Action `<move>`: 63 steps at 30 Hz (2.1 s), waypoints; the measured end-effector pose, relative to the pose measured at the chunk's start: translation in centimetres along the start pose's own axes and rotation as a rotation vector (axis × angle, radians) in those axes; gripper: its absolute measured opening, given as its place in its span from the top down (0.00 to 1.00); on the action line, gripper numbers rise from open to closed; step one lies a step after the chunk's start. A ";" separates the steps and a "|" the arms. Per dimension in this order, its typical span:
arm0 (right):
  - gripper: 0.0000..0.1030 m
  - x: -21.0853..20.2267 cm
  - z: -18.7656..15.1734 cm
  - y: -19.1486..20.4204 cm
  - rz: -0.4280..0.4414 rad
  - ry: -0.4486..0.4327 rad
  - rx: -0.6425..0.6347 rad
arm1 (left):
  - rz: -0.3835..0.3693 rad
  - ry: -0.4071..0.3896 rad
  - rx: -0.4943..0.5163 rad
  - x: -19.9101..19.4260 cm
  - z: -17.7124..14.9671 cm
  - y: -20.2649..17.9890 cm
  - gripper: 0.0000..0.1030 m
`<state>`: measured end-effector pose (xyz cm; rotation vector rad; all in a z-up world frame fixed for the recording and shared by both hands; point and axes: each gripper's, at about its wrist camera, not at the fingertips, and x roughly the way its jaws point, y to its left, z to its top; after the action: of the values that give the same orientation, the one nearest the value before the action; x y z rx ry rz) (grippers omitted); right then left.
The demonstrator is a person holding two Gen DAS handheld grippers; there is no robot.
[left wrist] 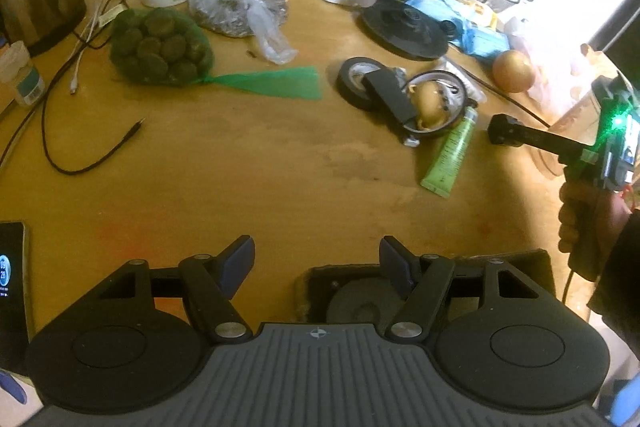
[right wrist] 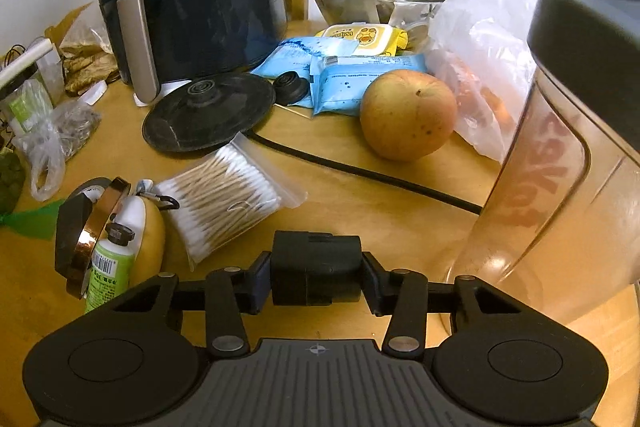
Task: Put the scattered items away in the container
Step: 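Close the right gripper around the black rubber cylinder, then lift the black cylinder with the right gripper, then grasp the black rectangular block with the left gripper while the right gripper holds the cylinder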
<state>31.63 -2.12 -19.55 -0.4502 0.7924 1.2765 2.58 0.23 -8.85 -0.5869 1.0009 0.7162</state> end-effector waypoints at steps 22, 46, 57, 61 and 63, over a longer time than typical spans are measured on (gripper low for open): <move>0.53 -7.2 0.5 -1.1 0.091 -0.035 -0.074 | 0.030 -0.087 0.103 -0.3 2.4 -4.1 0.34; 0.53 -14.2 -2.0 -0.3 0.139 -0.041 0.026 | 0.031 -0.089 0.097 4.6 7.6 -5.2 0.34; 0.53 -15.2 -3.2 -0.6 0.162 -0.022 0.084 | 0.041 -0.042 -0.014 9.5 10.8 -4.9 0.34; 0.53 -15.6 -3.5 -1.1 0.171 -0.023 0.112 | 0.046 -0.014 -0.052 11.3 11.7 -4.8 0.34; 0.53 -15.8 -3.6 -1.3 0.165 -0.023 0.123 | 0.051 0.005 -0.065 12.2 12.0 -4.9 0.34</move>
<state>30.54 -15.50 -10.44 -0.2750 0.8976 1.3737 17.14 9.03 -14.18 -0.6216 1.0026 0.7949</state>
